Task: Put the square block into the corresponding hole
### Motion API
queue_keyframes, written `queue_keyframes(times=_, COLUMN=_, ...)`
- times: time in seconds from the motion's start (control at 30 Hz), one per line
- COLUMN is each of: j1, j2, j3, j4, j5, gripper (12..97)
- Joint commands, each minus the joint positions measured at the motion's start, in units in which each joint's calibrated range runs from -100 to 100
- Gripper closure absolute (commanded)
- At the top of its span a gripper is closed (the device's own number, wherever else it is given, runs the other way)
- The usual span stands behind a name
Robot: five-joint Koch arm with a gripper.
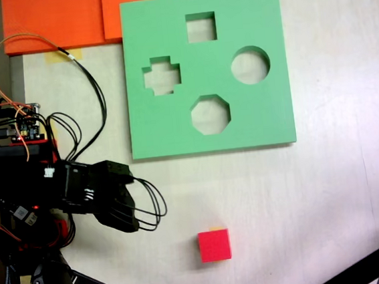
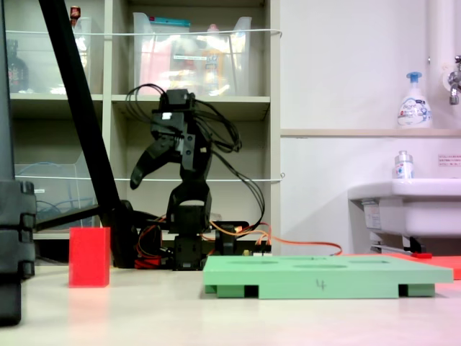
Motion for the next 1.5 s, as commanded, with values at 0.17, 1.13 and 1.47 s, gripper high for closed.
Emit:
queue_keyframes(times=0.17, j1=-1.12, j2=17.46, j3=17.51, j4=-5.68, j5=-0.29, gripper=48.6)
queue_keyframes(times=1.13, j1=-6.35, j2=87.57, j3=50.61, j4=0.2, j5=-4.79, gripper=45.0)
queue_keyframes(times=1.47, j1=-6.4, j2=94.41, j3=51.51, j4=0.2, j5=-4.98, gripper=45.2)
